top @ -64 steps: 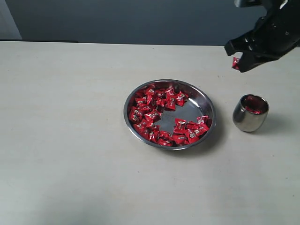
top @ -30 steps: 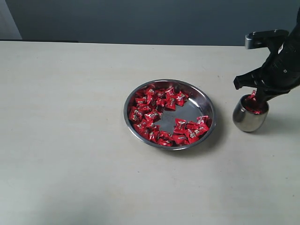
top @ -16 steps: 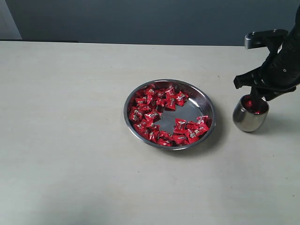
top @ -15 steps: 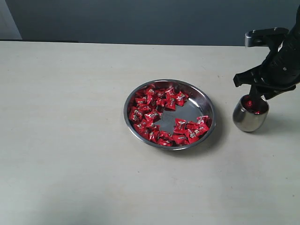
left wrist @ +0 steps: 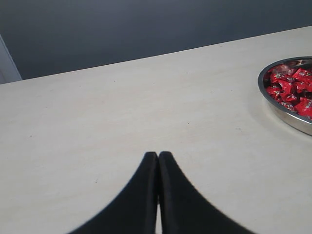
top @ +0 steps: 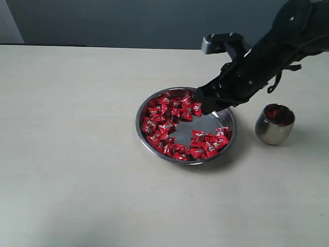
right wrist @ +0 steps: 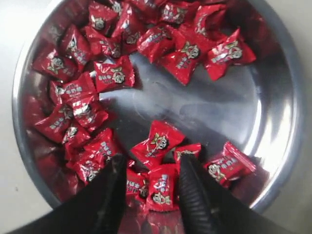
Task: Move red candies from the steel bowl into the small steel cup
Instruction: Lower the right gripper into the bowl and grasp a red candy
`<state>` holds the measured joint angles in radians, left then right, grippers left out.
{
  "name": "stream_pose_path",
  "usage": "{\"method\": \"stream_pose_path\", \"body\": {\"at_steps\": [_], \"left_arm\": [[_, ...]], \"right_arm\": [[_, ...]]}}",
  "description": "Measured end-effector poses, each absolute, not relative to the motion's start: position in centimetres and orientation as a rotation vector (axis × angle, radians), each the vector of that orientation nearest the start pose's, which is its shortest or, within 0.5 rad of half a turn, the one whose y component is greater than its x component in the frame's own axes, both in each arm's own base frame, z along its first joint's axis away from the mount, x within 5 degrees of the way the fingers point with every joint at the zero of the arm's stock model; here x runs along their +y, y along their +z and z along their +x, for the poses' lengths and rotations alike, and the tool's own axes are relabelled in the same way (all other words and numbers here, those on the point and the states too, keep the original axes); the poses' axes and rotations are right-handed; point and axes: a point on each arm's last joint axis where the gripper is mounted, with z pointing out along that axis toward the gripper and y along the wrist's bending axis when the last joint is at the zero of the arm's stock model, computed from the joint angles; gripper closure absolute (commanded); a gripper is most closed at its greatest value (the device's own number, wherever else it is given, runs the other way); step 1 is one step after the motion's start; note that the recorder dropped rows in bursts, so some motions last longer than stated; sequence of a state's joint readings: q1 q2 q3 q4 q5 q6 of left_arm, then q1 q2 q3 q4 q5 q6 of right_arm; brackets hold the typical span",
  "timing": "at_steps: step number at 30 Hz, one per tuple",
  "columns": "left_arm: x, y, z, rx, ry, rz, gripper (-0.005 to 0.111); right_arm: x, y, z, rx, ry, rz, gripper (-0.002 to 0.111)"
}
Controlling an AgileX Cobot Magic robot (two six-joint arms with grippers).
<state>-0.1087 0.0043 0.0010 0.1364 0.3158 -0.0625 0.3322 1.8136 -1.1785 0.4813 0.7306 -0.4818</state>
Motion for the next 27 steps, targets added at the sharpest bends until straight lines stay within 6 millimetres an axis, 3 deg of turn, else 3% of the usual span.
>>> {"method": "stream_pose_path", "body": {"at_steps": [7, 12, 27], "left_arm": [[-0.2, 18.4, 5.4, 1.797, 0.008, 0.128, 0.106], [-0.2, 18.4, 5.4, 1.797, 0.008, 0.128, 0.106], [-0.2, 18.4, 5.4, 1.797, 0.008, 0.128, 0.106]], "right_arm": [[15.8, 15.3, 33.4, 2.787, 0.487, -0.735, 0.072], [16.1, 13.7, 33.6, 2.812, 0.482, -0.730, 0.072], [16.4, 12.9, 34.2, 2.777, 0.466, -0.704, 0.069]]}}
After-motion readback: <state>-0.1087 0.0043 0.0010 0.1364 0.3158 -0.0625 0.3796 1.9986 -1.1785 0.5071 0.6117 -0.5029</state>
